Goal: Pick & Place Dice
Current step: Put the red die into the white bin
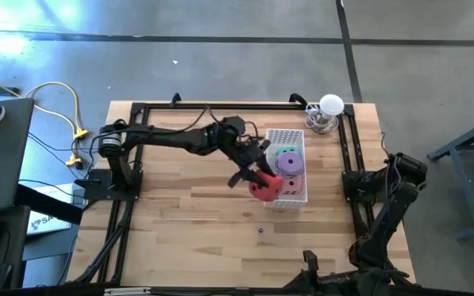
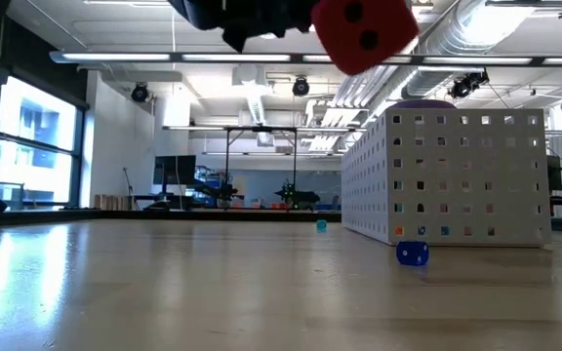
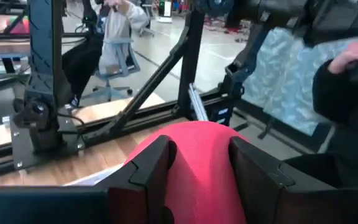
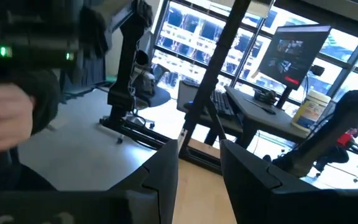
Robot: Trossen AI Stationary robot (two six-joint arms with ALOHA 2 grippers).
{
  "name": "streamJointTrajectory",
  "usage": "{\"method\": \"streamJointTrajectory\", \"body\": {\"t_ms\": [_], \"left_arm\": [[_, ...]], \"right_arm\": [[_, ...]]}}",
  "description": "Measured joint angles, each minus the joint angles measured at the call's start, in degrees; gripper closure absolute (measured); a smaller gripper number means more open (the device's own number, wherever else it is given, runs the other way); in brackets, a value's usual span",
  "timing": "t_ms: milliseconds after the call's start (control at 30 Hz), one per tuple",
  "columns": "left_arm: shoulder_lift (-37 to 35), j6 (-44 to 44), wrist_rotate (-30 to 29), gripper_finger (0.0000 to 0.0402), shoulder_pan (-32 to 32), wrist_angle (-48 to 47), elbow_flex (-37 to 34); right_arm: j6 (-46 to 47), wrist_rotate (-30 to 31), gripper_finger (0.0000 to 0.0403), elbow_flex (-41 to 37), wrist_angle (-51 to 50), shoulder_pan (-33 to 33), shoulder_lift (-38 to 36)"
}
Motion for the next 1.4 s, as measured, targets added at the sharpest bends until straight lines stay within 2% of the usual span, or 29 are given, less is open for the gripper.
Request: {"method": "streamJointTrajectory", "body": {"t_ms": [200, 667, 833, 1067, 1200, 1400], "left_arm": [[3.2, 5.7, -10.4, 0.0259, -1.7, 0.4, 0.0], [5.5, 11.9, -25.1, 0.0258, -5.4, 2.4, 0.2], [8.1, 12.8, -25.9, 0.0258, -5.8, 4.3, 0.2], [8.8, 12.6, -31.6, 0.0255, -6.7, 6.2, 0.1], [9.0, 11.3, -37.7, 0.0236, -7.6, 7.0, 0.0], [9.0, 7.5, -37.9, 0.0207, -7.8, 7.7, 0.0]], "right_arm": [[1.7, -0.6, 0.0291, 0.0, 0.7, 0.0, 0.1], [2.3, -0.7, 0.0291, 0.0, 0.6, -0.2, 0.2], [2.6, -0.6, 0.0291, 0.0, 0.3, -0.5, 0.2], [3.8, -0.7, 0.0291, 0.0, -0.5, -0.8, 0.2], [4.1, -0.7, 0.0291, 0.0, -0.7, -0.8, 0.2], [4.9, -2.1, 0.0291, 0.0, -0.7, -0.8, 0.2]]}}
